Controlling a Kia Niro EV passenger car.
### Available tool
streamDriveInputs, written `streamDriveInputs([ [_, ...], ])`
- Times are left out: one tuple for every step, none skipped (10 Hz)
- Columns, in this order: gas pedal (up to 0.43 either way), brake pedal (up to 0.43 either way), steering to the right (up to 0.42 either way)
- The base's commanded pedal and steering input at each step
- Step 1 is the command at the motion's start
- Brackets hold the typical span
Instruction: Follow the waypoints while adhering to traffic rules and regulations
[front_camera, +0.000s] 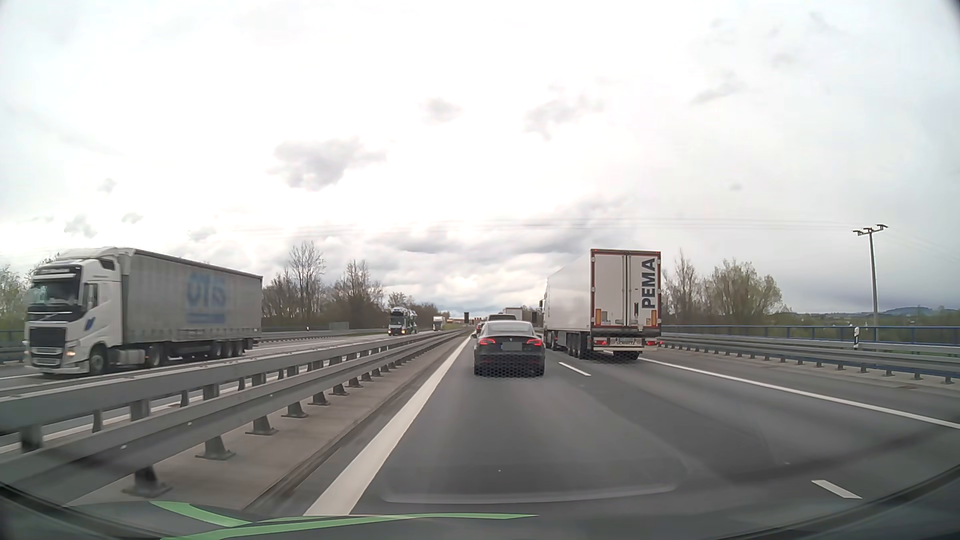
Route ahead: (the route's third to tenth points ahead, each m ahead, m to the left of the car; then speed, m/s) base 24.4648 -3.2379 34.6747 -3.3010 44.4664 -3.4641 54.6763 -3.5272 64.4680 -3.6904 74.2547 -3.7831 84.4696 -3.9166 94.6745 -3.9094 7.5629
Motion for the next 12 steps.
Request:
streamDriveInputs([
  [0.098, 0.0, 0.0],
  [0.098, 0.0, 0.0],
  [0.098, 0.0, 0.0],
  [0.098, 0.0, 0.001],
  [0.098, 0.0, 0.001],
  [0.098, 0.0, 0.0],
  [0.098, 0.0, 0.0],
  [0.098, 0.0, 0.0],
  [0.11, 0.0, 0.0],
  [0.11, 0.0, 0.001],
  [0.11, 0.0, 0.0],
  [0.11, 0.0, 0.0],
])
